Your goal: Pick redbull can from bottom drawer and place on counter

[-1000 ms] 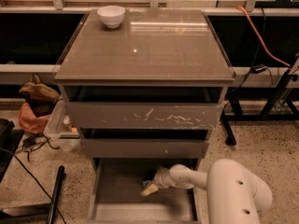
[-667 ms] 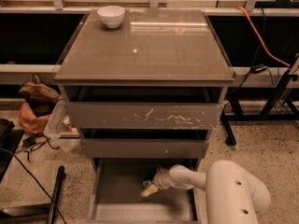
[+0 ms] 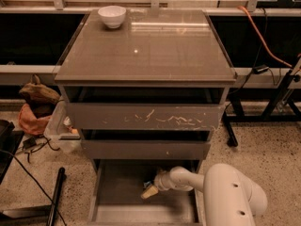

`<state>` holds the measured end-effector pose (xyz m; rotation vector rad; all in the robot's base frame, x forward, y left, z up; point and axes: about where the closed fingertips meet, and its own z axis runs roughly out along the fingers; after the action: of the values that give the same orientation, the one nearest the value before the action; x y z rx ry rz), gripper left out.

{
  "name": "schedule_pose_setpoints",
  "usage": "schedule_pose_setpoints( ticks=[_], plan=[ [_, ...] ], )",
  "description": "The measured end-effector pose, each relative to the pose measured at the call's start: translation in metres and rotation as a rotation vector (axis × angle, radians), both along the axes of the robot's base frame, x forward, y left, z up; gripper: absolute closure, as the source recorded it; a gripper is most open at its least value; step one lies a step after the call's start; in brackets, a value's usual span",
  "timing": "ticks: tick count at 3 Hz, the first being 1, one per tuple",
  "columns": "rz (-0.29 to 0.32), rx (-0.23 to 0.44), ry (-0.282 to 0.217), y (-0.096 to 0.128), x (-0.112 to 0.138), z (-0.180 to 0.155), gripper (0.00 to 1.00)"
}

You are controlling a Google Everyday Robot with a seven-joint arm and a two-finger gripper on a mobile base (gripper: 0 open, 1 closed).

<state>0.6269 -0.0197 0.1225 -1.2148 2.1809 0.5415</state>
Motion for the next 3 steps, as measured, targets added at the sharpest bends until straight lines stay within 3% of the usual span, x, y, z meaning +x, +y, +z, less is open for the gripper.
schedule_pose_setpoints(
  ticks=[1, 3],
  plan=[
    [0.000, 0.000, 0.000, -0.0001, 0.0002, -0.0001, 0.18],
    [0.001, 0.001, 0.000, 0.0004, -0.0005, 0.0004, 0.65]
  ],
)
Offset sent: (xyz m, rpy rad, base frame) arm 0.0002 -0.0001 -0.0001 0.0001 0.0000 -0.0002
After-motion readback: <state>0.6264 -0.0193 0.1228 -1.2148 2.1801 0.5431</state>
